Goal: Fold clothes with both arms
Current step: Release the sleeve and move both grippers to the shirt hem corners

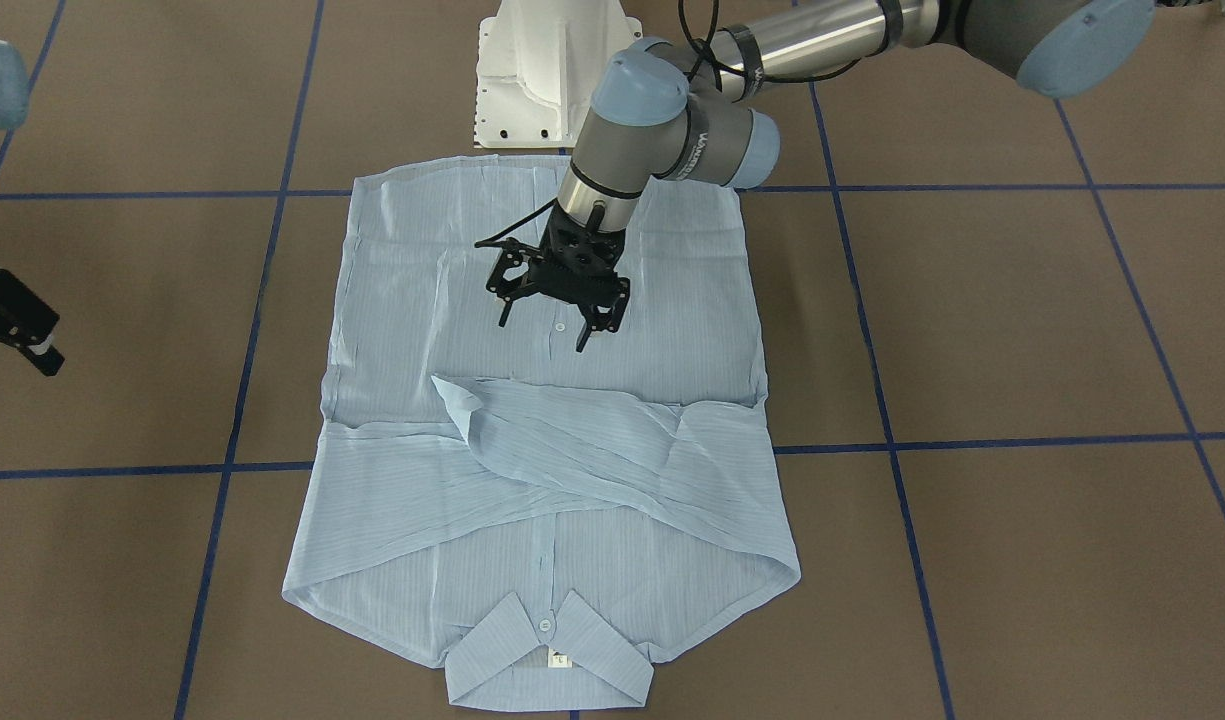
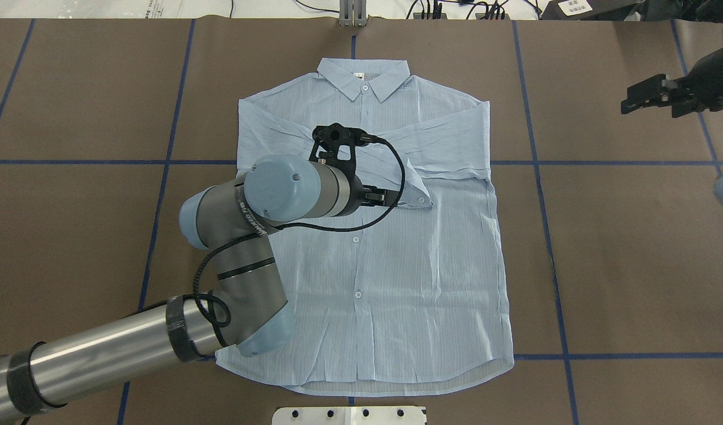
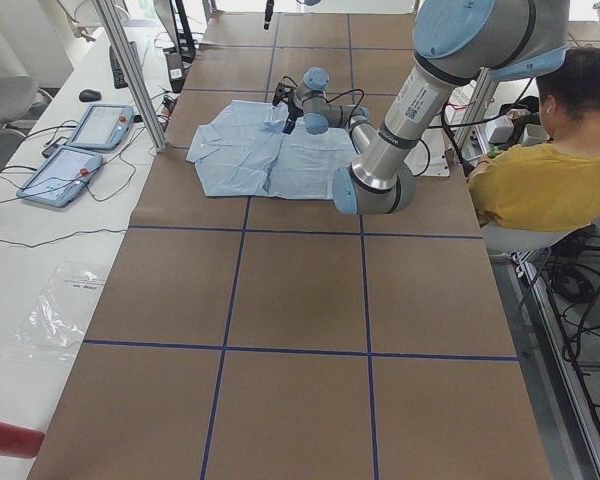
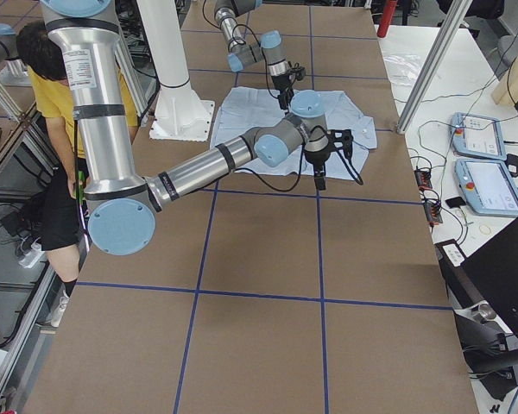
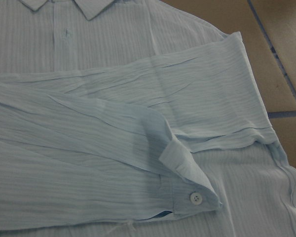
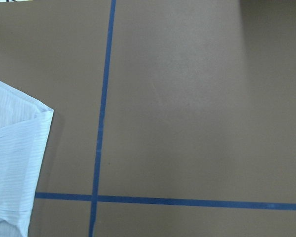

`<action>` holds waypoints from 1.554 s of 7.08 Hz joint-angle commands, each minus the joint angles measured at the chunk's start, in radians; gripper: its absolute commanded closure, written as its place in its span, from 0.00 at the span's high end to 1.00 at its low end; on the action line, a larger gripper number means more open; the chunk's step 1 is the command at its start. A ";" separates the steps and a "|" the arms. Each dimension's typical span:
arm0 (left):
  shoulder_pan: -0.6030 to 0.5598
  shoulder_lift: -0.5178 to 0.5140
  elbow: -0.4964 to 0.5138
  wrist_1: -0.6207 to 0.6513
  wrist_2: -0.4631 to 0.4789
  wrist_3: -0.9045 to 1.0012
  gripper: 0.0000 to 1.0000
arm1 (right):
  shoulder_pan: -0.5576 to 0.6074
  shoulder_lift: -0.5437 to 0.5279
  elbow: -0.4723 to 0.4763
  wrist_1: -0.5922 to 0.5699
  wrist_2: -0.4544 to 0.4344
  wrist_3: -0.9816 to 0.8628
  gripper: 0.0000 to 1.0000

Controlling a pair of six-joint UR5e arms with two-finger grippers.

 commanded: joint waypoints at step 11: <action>0.364 0.677 -0.558 0.173 0.132 -0.428 0.74 | -0.879 -0.254 0.359 -0.003 -0.685 0.743 1.00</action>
